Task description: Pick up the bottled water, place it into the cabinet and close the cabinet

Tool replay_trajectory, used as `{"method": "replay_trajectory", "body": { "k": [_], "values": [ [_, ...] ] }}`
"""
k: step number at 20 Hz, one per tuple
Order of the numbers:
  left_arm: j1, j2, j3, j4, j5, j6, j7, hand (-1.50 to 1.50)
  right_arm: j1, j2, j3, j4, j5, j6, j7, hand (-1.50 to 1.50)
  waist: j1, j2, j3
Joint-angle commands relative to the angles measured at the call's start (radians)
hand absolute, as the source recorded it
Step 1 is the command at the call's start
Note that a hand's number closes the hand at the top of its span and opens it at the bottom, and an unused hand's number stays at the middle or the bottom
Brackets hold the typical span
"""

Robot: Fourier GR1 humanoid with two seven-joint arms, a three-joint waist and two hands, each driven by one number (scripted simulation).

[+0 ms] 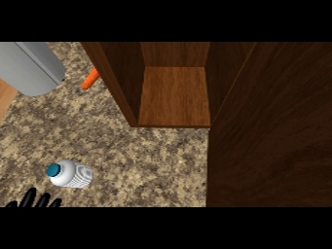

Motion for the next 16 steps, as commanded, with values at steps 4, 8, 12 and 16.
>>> {"method": "replay_trajectory", "body": {
  "k": [4, 8, 12, 16],
  "values": [
    [0.180, 0.043, -0.035, -0.277, 0.029, -0.026, -0.017, -1.50, 0.058, -0.016, -0.036, -0.156, -0.097, -0.002, 0.078, -1.50, 0.003, -0.004, 0.000],
    [0.182, 0.033, -0.032, -0.224, 0.015, -0.022, -0.069, -1.50, 0.086, -0.039, -0.087, -0.165, -0.185, 0.040, 0.075, -1.50, -0.015, -0.001, 0.001],
    [0.262, 0.052, -0.037, -0.235, 0.010, -0.044, -0.121, -1.50, 0.102, -0.014, -0.067, -0.180, -0.139, 0.021, 0.071, -1.50, -0.009, -0.002, 0.000],
    [0.311, 0.053, -0.027, -0.211, 0.010, -0.056, -0.183, -1.50, 0.099, -0.023, -0.104, -0.182, -0.191, 0.026, 0.078, -1.50, -0.009, -0.002, 0.000]
  ]
}}
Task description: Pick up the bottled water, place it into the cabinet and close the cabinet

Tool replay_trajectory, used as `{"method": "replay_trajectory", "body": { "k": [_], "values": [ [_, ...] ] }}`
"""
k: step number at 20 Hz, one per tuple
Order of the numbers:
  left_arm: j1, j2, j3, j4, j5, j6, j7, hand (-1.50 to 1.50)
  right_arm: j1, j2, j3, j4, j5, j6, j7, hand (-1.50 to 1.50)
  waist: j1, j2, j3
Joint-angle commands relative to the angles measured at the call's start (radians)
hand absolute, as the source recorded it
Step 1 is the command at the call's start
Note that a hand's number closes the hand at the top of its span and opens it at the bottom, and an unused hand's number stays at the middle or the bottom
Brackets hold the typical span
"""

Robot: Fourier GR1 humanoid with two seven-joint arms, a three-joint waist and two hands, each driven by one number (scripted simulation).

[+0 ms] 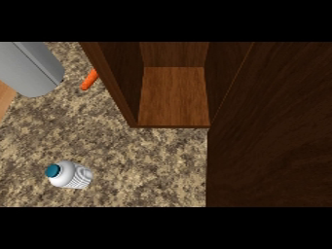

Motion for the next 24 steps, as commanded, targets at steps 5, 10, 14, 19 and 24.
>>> {"method": "replay_trajectory", "body": {
  "k": [5, 10, 14, 19, 24],
  "values": [
    [0.083, -0.021, 0.072, -0.146, 0.055, 0.037, -0.064, -1.50, 0.112, 0.003, -0.035, -0.183, -0.159, 0.030, 0.039, -1.50, -0.021, 0.001, 0.000],
    [0.088, -0.013, 0.185, -0.085, 0.135, 0.021, -0.102, -1.50, 0.117, -0.005, -0.064, -0.176, -0.188, 0.040, 0.038, -1.50, -0.020, 0.004, -0.001],
    [0.012, -0.032, 0.194, -0.032, 0.088, 0.056, -0.053, -1.50, 0.063, -0.030, -0.105, -0.135, -0.242, 0.045, 0.055, -1.50, -0.021, 0.012, -0.001],
    [-0.083, 0.003, 0.327, 0.109, 0.149, 0.040, -0.047, -1.50, 0.139, -0.021, -0.111, -0.187, -0.250, 0.084, 0.029, -1.50, -0.035, 0.009, -0.002],
    [-0.253, 0.019, 0.385, 0.231, 0.169, 0.073, -0.009, -1.50, 0.156, -0.011, -0.102, -0.171, -0.250, 0.111, -0.003, -1.50, -0.041, 0.012, -0.002]
  ]
}}
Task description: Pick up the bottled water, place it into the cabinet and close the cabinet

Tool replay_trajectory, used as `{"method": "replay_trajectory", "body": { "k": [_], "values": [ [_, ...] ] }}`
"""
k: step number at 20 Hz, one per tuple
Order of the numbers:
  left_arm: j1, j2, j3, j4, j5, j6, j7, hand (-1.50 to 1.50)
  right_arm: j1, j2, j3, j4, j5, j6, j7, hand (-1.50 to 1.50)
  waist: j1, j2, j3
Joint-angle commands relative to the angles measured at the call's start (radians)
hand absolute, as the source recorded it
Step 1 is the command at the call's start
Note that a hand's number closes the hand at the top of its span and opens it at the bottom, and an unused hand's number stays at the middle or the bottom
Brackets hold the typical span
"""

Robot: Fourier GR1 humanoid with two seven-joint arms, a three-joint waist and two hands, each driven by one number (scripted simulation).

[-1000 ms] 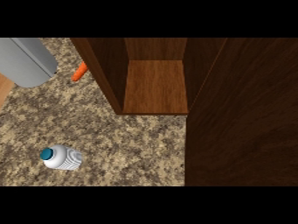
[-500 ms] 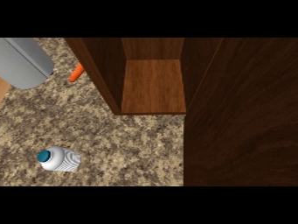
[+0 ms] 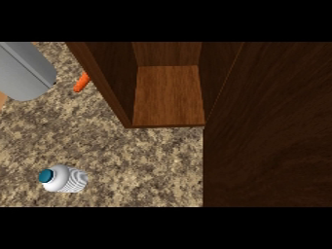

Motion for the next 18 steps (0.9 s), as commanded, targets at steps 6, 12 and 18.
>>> {"method": "replay_trajectory", "body": {
  "k": [6, 12, 18],
  "values": [
    [-0.224, 0.039, 0.083, 0.216, -0.016, -0.003, -0.001, -1.50, 0.096, -0.021, -0.077, -0.174, -0.238, 0.020, 0.058, -1.50, 0.000, 0.000, 0.000],
    [-0.307, 0.019, 0.079, 0.355, -0.072, 0.014, -0.025, -1.50, 0.156, -0.014, -0.085, -0.172, -0.257, 0.069, 0.010, -1.50, 0.001, -0.002, 0.000],
    [-0.538, 0.027, 0.131, 0.607, -0.118, 0.070, -0.047, -1.50, 0.150, -0.001, -0.067, -0.168, -0.229, 0.066, -0.009, -1.50, -0.004, 0.003, -0.001]
  ]
}}
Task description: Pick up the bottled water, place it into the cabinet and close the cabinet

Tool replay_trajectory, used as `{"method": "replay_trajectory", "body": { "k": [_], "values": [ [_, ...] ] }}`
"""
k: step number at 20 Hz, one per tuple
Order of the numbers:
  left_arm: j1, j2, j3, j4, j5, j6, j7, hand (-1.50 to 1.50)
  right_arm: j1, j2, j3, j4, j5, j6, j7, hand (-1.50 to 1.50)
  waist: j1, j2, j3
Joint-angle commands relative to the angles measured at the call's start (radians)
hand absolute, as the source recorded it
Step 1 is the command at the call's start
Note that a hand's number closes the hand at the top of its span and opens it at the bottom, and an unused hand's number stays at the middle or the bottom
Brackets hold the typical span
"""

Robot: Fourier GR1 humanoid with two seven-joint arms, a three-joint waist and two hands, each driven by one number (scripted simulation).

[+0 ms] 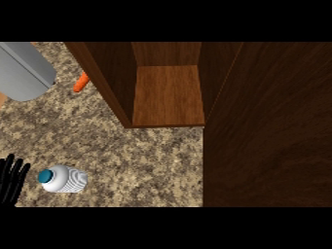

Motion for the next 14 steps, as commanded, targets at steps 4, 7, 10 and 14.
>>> {"method": "replay_trajectory", "body": {
  "k": [4, 7, 10, 14],
  "values": [
    [-0.118, 0.006, 0.021, 0.263, -0.036, -0.027, -0.067, -1.50, 0.104, 0.014, -0.007, -0.218, -0.185, -0.023, 0.072, -1.50, 0.000, 0.000, -0.001],
    [-0.154, -0.006, 0.021, 0.329, -0.051, -0.021, -0.084, -1.50, 0.111, 0.014, -0.021, -0.161, -0.174, 0.033, 0.016, -1.50, 0.009, 0.000, 0.000],
    [-0.202, -0.010, 0.030, 0.470, -0.076, -0.034, -0.162, -1.50, 0.132, -0.018, -0.058, -0.186, -0.238, 0.020, 0.029, -1.50, 0.002, 0.000, -0.001],
    [-0.281, -0.006, 0.050, 0.625, -0.106, -0.025, -0.229, -1.50, 0.144, -0.009, -0.022, -0.194, -0.217, 0.020, 0.020, -1.50, 0.001, 0.003, -0.003]
  ]
}}
